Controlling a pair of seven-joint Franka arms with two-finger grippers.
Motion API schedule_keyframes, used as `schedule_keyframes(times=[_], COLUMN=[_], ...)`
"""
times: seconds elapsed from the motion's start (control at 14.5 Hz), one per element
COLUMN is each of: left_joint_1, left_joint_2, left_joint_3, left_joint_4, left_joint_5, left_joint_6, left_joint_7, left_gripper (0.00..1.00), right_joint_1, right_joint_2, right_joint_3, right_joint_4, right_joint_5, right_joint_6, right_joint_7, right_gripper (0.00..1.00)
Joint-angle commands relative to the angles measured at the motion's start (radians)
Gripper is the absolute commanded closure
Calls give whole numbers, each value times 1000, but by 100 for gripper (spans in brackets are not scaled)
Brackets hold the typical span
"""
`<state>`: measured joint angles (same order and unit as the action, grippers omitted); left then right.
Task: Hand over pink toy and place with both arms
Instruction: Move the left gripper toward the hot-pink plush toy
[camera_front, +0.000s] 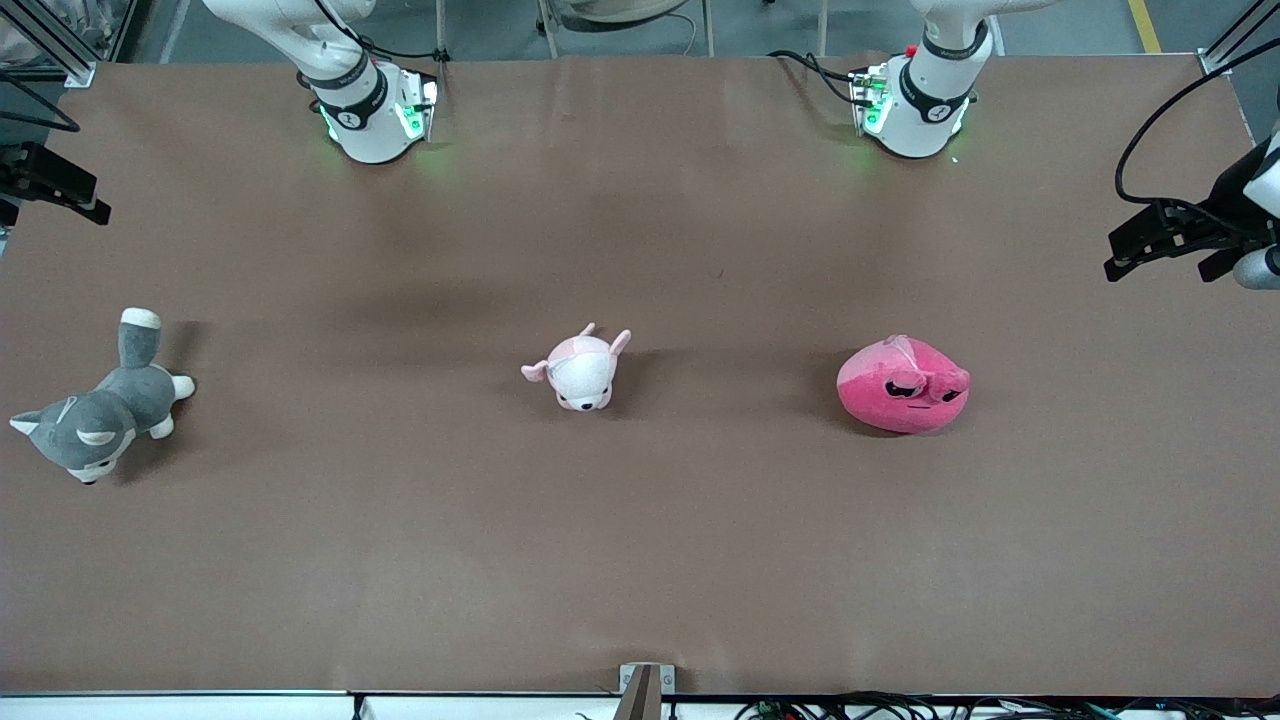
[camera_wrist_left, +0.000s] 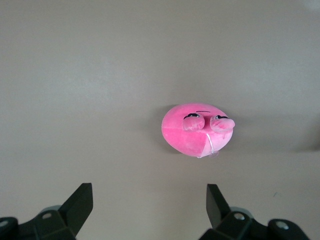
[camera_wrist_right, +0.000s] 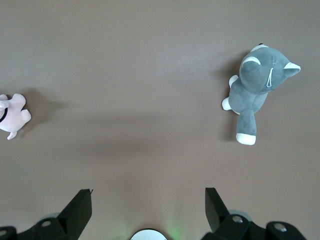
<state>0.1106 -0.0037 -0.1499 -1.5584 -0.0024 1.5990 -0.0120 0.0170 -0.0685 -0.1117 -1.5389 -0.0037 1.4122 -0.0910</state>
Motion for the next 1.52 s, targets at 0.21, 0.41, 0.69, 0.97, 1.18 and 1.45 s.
schedule_keyframes(times=[0.21, 0.41, 0.69, 0.97, 1.18, 1.45], left_joint_1=[8, 11, 3, -11, -28, -34], left_joint_2=[7, 10, 37, 128, 174, 227], left_joint_3=[-5, -4, -7, -16, -16, -22], left_joint_4=[18, 18, 3, -9, -54, -147], left_joint_5=[-14, -16, -17, -59, -60, -60], left_joint_6=[-11, -11, -11, 9, 79, 217], left_joint_7=[-9, -11, -13, -45, -60, -108], left_gripper=[0, 0, 0, 0, 0, 0], right_joint_1=[3, 3, 3, 1, 1, 3], right_joint_2=[-27, -27, -25, -25, -24, -21], right_joint_3=[1, 1, 1, 1, 0, 1], right_joint_4=[-26, -24, -26, -24, -20, -6], right_joint_5=[-2, -4, -2, -4, -4, -7], right_joint_6=[5, 5, 5, 7, 5, 5], right_joint_7=[4, 4, 4, 4, 2, 0], right_gripper=[0, 0, 0, 0, 0, 0])
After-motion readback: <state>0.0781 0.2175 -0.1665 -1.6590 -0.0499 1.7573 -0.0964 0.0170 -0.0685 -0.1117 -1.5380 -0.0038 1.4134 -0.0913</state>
